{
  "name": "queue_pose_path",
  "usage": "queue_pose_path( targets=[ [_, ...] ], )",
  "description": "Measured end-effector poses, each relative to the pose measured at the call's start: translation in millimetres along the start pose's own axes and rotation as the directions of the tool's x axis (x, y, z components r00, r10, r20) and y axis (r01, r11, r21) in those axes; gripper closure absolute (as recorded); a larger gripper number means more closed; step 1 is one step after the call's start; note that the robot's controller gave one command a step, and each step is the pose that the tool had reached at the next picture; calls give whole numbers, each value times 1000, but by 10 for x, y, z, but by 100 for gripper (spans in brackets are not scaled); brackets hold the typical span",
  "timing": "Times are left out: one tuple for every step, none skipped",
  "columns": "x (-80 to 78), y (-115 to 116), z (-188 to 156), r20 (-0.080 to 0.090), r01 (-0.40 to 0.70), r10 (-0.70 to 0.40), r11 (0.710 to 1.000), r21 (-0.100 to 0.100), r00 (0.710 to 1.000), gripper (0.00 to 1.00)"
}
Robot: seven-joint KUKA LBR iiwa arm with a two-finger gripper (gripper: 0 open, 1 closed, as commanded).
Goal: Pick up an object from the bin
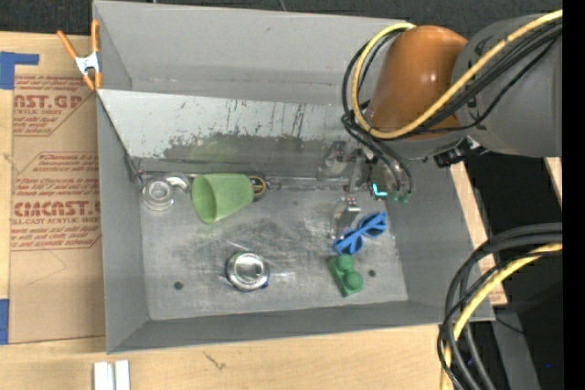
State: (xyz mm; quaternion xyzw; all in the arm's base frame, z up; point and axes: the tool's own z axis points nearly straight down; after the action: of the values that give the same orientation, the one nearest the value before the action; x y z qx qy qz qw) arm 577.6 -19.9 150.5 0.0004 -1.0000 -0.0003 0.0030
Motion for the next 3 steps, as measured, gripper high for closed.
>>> queue_pose_path(
  targets=[
    [841,-711,141,1,311,-311,950,2,950,0],
    [893,-193,726,12,346,-346,938,2,938,0],
    [897,-219,707,8,342,-342,940,2,939,100]
  ],
)
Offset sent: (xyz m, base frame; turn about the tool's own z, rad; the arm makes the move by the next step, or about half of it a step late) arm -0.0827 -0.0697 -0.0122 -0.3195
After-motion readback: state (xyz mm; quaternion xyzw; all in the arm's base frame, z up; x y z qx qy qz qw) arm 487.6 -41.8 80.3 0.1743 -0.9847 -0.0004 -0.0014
